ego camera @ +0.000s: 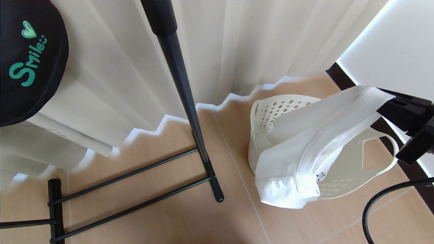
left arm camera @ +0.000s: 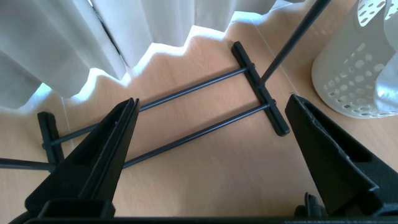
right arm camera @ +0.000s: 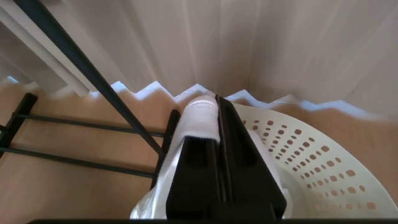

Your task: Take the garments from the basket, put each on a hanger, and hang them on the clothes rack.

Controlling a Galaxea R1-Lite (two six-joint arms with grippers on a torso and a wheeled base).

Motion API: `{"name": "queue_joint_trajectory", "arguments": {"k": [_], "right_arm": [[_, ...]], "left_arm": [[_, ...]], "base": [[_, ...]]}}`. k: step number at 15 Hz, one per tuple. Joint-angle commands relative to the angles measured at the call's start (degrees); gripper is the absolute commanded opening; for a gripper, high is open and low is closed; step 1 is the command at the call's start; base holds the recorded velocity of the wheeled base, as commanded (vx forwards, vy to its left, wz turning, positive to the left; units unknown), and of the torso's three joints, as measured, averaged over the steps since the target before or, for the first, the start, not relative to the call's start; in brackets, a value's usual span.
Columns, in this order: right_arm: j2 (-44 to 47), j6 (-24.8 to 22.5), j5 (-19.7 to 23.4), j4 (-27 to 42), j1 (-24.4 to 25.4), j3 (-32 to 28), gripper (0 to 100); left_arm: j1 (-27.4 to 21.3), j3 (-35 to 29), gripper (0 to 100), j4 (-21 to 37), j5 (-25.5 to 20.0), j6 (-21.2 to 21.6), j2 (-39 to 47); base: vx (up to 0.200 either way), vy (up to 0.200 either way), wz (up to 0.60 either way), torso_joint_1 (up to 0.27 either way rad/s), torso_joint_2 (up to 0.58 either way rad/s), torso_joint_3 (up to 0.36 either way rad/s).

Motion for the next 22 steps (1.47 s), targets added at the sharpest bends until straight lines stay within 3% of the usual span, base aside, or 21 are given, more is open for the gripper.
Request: {"name": "queue_joint_trajectory", "arguments": {"k": [1, 7, 18, 22], "right_arm": [[-2.7, 0.0, 0.0, -0.1, 0.1, 0.6, 0], [-2.2, -0.1, -0.1, -0.1, 0.1, 1.4, 0], [-0.1, -0.5, -0.3, -0.2, 0.0, 3.2, 0], [-0.2, -2.1, 1.1, -0.6, -3.1, 3.9, 0]], "left_arm": [[0.0, 0.0, 100, 0.0, -0.1, 0.0, 0.1], [0.0, 0.0, 100, 0.0, -0.1, 0.0, 0.1], [0.0, 0.0, 100, 0.0, -0.1, -0.1, 0.0], [0.0, 0.0, 100, 0.0, -0.1, -0.1, 0.1]], "base": [[0.000, 0.000, 0.00, 0.000, 0.00, 0.000], [0.000, 0.000, 0.00, 0.000, 0.00, 0.013], [0.000, 0.000, 0.00, 0.000, 0.00, 0.188], [0.000, 0.000, 0.00, -0.006, -0.05, 0.146]]}}
